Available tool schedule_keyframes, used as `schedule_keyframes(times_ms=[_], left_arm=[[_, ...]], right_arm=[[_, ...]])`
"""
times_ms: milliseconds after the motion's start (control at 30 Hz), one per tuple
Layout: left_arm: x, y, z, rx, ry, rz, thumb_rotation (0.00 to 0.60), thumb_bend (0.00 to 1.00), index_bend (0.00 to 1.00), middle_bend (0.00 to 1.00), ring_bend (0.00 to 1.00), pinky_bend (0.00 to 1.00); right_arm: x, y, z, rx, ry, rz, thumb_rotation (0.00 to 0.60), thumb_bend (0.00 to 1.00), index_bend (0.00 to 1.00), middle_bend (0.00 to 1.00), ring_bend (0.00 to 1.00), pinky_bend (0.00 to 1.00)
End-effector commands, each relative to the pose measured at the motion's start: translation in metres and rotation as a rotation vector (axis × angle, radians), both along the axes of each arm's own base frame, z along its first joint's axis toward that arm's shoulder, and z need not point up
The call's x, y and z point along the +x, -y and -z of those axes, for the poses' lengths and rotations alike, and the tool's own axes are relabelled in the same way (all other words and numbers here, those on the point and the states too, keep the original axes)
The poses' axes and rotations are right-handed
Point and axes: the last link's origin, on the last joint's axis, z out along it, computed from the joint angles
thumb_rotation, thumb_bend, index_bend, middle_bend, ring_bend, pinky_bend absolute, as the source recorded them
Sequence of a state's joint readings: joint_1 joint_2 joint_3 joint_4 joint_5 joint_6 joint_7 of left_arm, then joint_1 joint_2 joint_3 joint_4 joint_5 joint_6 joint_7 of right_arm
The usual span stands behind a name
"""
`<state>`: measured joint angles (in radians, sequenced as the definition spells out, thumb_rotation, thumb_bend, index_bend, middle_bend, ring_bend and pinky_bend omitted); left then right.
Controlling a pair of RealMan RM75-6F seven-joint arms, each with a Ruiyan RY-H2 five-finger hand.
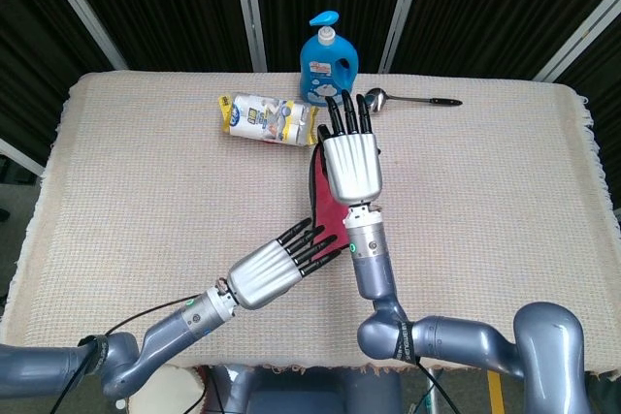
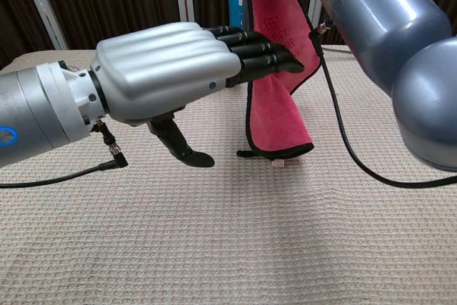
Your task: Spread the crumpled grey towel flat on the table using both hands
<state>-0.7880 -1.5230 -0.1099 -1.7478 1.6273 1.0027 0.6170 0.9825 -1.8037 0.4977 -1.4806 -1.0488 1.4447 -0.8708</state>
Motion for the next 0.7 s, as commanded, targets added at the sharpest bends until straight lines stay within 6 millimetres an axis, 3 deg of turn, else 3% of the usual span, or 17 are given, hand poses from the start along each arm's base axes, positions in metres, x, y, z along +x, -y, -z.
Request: schedule_keyframes(times_ms=[33, 400, 700], left_arm=[[0.001, 0.000, 0.007, -0.005, -0.037, 0.002, 0.600, 0.11, 0.00, 0.07, 0.00, 0.08], [-0.031, -0.020, 0.011, 0.050, -0.179, -0.092, 0.600, 0.11, 0.00, 0.24, 0.00, 0.08], [-0.053, -0.041, -0.003, 0.139, -0.159, -0.199, 0.600, 0.11, 0.00, 0.23, 0.00, 0.08]], right_arm=[[0.000, -0.001, -0.001, -0.003, 0.000, -0.001, 0.600, 0.64, 0.66, 0.20, 0.09, 0.11], [-0.002, -0.001, -0.006, -0.010, -0.004, -0.001, 0.600, 0.64, 0.66, 0.20, 0.09, 0.11], [-0.005, -0.002, -0.007, -0.011, -0.008, 0.002, 0.600, 0.64, 0.66, 0.20, 0.09, 0.11]])
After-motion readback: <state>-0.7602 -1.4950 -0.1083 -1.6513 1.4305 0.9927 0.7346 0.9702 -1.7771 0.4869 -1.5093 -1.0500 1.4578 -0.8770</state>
